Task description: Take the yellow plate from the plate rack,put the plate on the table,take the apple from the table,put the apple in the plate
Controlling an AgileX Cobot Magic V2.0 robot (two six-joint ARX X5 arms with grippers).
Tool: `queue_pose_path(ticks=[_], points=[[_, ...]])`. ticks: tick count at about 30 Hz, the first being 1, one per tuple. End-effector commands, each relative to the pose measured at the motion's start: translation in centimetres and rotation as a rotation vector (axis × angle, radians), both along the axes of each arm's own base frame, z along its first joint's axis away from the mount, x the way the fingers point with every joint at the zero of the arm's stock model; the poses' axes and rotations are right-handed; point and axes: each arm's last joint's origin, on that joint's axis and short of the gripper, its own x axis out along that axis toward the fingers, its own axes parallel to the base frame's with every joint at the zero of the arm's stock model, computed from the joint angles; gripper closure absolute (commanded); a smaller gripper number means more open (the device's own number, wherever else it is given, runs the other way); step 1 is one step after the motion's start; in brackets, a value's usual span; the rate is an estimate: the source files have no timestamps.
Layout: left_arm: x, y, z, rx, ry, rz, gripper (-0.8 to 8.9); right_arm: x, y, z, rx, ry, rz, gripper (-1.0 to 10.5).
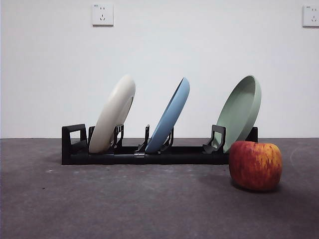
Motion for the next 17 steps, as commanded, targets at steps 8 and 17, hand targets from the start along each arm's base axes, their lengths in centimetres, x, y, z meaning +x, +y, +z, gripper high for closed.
queue_pose_path(ticks=[8, 17], points=[[0.9, -0.1, 6.2, -0.03, -0.001, -0.003, 8.21, 0.9, 0.1, 6.3, -0.013, 0.08, 0.013, 9.6], [5.6, -0.9, 10.8, -0.033, 0.136, -0.204, 8.2, 3.7, 0.7, 11.3, -0.062, 0.188, 0.218, 9.5]])
